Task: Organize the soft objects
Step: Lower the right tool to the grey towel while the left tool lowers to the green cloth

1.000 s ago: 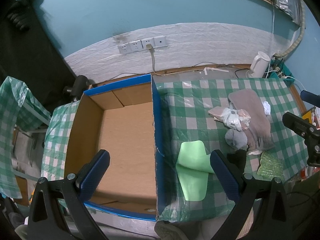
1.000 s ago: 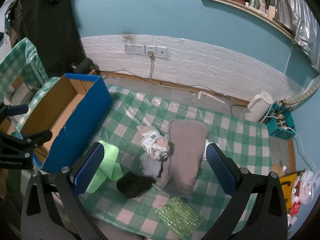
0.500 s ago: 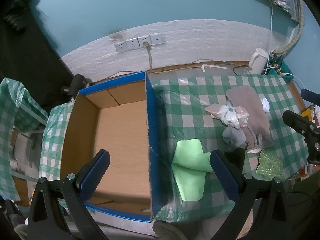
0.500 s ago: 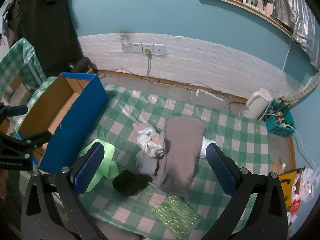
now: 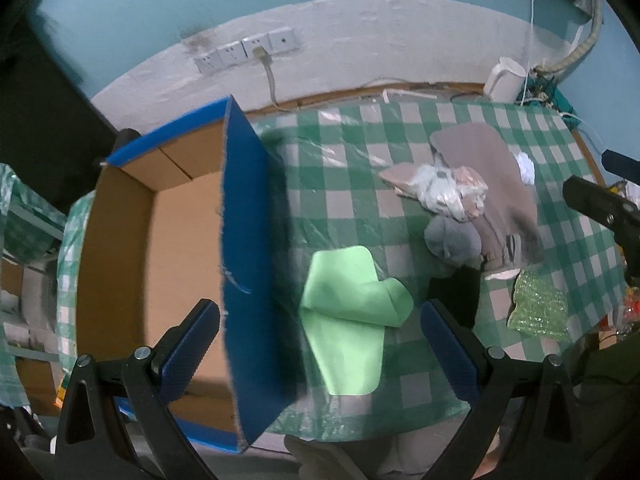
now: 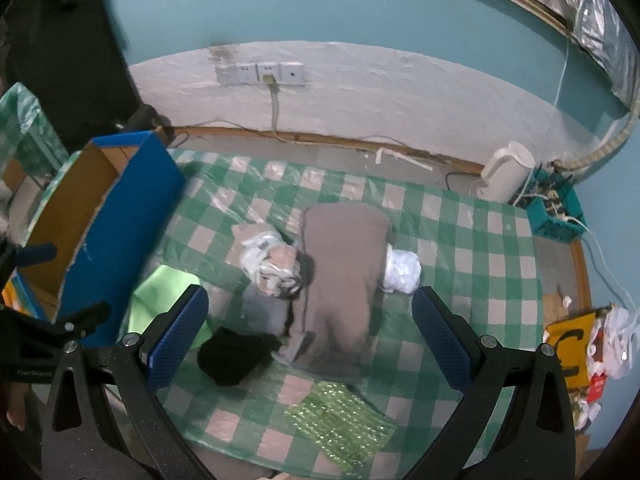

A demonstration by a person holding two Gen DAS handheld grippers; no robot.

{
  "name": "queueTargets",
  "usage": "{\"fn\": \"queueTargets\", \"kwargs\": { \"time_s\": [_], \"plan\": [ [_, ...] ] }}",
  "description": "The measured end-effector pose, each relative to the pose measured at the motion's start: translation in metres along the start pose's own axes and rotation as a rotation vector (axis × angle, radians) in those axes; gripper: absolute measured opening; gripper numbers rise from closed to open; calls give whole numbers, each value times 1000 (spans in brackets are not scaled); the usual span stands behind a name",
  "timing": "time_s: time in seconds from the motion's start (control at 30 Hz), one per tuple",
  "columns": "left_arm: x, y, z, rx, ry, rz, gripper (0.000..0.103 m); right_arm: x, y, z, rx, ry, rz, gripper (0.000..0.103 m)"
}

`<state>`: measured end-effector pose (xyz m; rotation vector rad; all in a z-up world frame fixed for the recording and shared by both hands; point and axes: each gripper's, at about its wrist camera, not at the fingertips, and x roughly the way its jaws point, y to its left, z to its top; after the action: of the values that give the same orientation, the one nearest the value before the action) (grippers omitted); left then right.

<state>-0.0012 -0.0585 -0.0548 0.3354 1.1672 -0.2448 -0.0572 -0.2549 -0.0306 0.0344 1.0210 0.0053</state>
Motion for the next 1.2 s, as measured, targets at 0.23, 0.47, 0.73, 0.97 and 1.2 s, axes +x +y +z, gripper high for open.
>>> {"fn": "queueTargets", "kwargs": {
  "time_s": [0.23,0.47,0.73,0.97,1.2],
  "plan": [
    [21,-18,2,25,49,3,101,27,-14,-3,46,67,-5,101],
    [44,-32,4,21,98,-24,101,51,-27,-8,95,126,-4,101],
    [73,-45,5,24,146,-19,101,80,-36,-17,102,195,-25,101],
    [99,-48,4,22,202,7,101,102,-40,-25,102,242,-28,101],
    [118,-50,7,20,230,22,101,118,-38,-30,82,277,-38,101]
  ]
}}
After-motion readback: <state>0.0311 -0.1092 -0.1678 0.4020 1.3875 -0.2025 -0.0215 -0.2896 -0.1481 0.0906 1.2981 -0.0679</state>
